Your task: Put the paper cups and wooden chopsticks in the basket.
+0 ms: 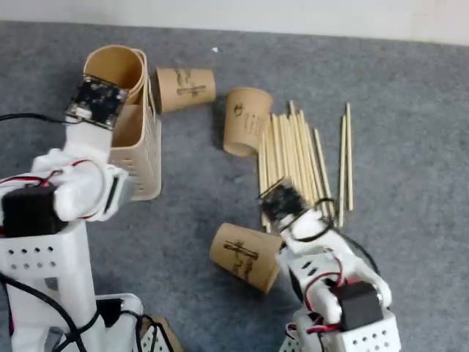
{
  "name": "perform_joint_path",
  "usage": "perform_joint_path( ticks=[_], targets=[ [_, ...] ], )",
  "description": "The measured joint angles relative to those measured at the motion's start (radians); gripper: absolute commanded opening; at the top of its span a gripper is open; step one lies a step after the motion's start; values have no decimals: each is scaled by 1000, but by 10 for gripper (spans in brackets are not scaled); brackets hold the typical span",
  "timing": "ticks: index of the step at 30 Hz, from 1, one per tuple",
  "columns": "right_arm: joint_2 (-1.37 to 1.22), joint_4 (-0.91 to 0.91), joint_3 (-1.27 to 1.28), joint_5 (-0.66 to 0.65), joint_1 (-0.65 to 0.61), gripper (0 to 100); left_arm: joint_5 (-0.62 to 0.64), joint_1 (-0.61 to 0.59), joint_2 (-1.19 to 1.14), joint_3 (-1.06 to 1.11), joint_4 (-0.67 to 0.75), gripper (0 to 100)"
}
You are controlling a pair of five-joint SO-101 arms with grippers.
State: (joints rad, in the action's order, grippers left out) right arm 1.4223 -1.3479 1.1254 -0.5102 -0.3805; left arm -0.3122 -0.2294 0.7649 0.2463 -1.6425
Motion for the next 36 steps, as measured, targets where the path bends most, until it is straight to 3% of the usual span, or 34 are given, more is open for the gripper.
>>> perform_joint_path(
  ticks=[10, 16, 26, 31, 36],
  targets=[
    [106, -97, 94, -328, -9, 189, -29, -55, 0, 0, 0, 252],
    [224, -86, 158, -391, -34, 190, -29, -55, 0, 0, 0, 252],
    [219, 137, 356, -292, -127, 190, -29, -55, 0, 0, 0, 252],
    [193, 219, 295, -215, -126, 190, -29, -55, 0, 0, 0, 252],
    [-8, 327, 155, -146, -129, 190, -29, -55, 0, 0, 0, 252]
  ],
)
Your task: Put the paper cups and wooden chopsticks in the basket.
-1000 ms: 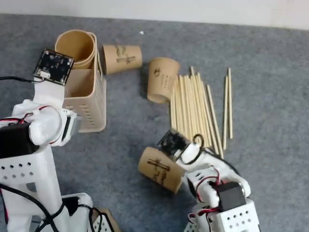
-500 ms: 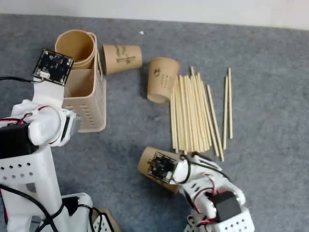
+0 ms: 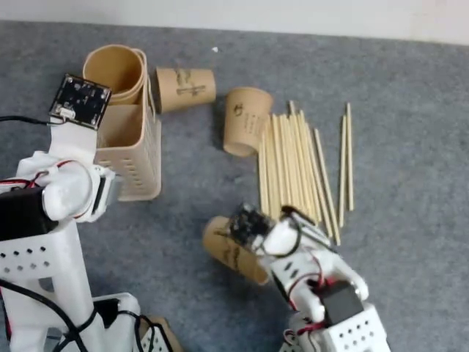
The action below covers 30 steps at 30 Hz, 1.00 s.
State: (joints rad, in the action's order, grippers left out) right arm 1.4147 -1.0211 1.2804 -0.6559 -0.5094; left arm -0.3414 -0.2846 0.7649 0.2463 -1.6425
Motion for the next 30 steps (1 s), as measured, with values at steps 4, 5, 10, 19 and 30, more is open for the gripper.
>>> perform_joint_path(
  ticks=[4, 5, 10, 19, 30],
  targets=[
    [-261, 95, -157, 49, 0, 190, 0, 0, 0, 0, 0, 252],
    [-336, 107, -204, 63, -8, 190, 0, 0, 0, 0, 0, 252],
    [-687, 118, -417, 141, -117, 190, 0, 0, 0, 0, 0, 252],
    [-704, -29, -526, 242, -379, 190, 0, 0, 0, 0, 0, 252],
    [-488, -206, -532, 245, -272, 190, 0, 0, 2, -63, -2, 252]
  ],
)
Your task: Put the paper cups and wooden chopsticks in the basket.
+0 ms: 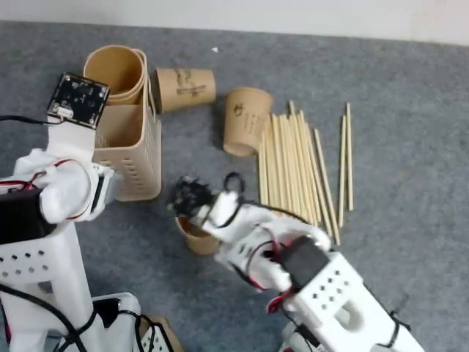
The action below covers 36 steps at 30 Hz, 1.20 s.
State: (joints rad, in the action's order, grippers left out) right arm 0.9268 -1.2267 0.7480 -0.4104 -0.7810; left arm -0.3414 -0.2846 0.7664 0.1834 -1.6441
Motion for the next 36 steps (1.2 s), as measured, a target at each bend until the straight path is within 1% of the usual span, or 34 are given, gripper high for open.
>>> perform_joint_path(
  ticks=[2, 5, 8, 12, 15, 17, 20, 23, 26, 30, 36],
  targets=[
    [32, -3, 0, 0, 74, 190, 0, 11, 0, -52, -35, 250],
    [92, -8, 0, 51, 173, 190, 6, 100, 2, -140, -109, 249],
    [178, -46, 17, 118, 236, 190, 32, 183, 2, -163, -121, 249],
    [324, -77, 144, 150, 278, 190, 38, 316, 2, -83, -120, 249],
    [423, -25, 287, 146, 364, 190, 38, 413, 2, 17, -87, 249],
    [463, 20, 391, 141, 420, 190, 38, 446, 2, 78, -44, 249],
    [506, 86, 531, 141, 486, 190, 41, 465, 2, 175, 32, 249],
    [543, 144, 635, 141, 511, 190, 41, 474, -2, 262, 115, 249],
    [580, 195, 717, 155, 517, 190, 41, 471, -66, 327, 180, 249],
    [632, 226, 789, 190, 519, 190, 41, 473, -206, 345, 259, 249],
    [735, 230, 864, 195, 519, 190, 41, 471, -384, 351, 362, 248]
  ],
)
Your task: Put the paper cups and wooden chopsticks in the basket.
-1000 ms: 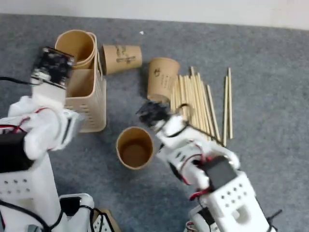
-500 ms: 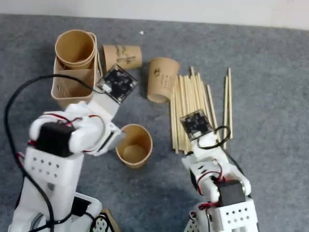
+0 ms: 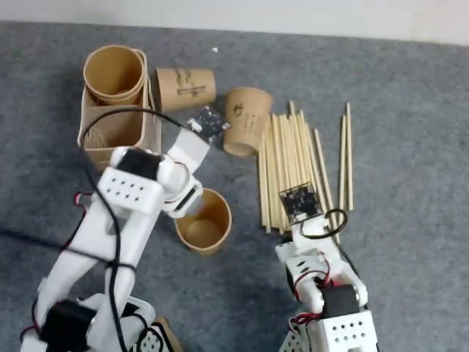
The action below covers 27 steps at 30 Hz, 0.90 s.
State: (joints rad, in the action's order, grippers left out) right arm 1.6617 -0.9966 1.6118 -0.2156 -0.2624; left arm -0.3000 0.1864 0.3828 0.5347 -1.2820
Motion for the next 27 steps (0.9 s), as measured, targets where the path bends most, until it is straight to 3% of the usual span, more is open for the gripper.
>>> perform_joint_path(
  ticks=[3, 9, 17, 22, 27],
  targets=[
    [58, 0, 21, 0, 2, 190, 0, 0, -64, 0, 21, 204],
    [112, 0, 54, 0, 3, 190, 0, 2, -138, 0, 40, 8],
    [120, 0, 54, 0, 3, 190, 3, 6, -141, -61, 40, 4],
    [120, 0, 54, 0, 3, 190, 3, 34, -141, -281, -77, 4],
    [120, 0, 54, 0, 3, 190, 2, 106, -144, -671, -247, 4]
  ],
)
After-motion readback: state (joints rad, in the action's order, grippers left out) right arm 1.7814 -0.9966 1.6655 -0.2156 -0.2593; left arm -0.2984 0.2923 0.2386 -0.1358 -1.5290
